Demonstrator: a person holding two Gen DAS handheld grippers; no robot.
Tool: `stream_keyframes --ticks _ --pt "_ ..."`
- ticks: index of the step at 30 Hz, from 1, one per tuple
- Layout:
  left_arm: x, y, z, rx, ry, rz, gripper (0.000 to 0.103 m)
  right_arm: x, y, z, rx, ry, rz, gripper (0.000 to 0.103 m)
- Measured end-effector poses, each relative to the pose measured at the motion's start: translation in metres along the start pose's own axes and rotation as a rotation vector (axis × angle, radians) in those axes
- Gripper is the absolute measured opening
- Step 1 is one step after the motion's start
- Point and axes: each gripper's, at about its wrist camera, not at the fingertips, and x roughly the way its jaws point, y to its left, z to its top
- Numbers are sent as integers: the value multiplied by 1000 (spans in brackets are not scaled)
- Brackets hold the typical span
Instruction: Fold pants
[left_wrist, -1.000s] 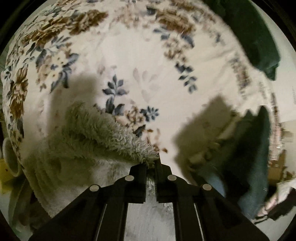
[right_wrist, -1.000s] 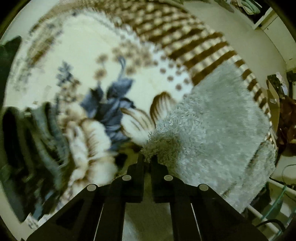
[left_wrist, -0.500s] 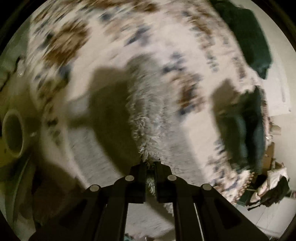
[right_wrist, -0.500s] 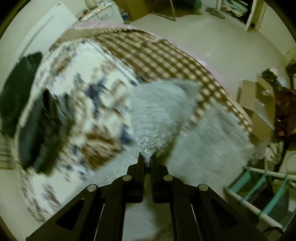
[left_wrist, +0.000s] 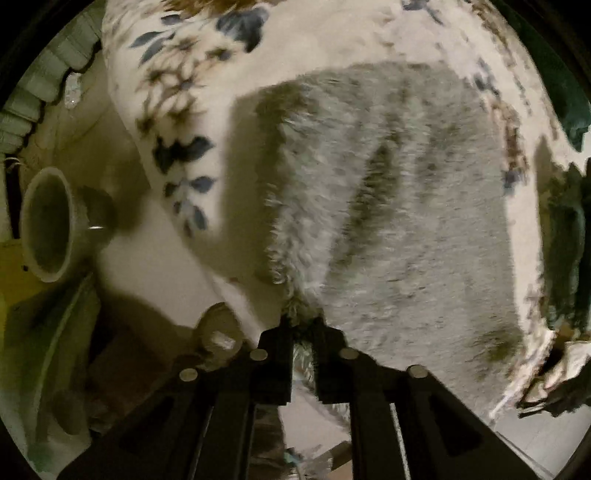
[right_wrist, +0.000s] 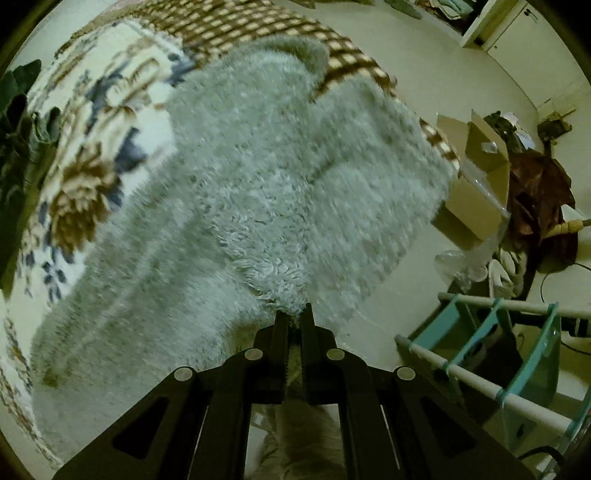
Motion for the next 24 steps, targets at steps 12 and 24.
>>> stream_keyframes --ticks 12,24 --pt "-70 -74 -40 278 -282 32 73 -26 -27 28 -10 -36 135 76" --pt "6 -223 -142 605 -241 114 74 1 104 142 -306 -179 29 76"
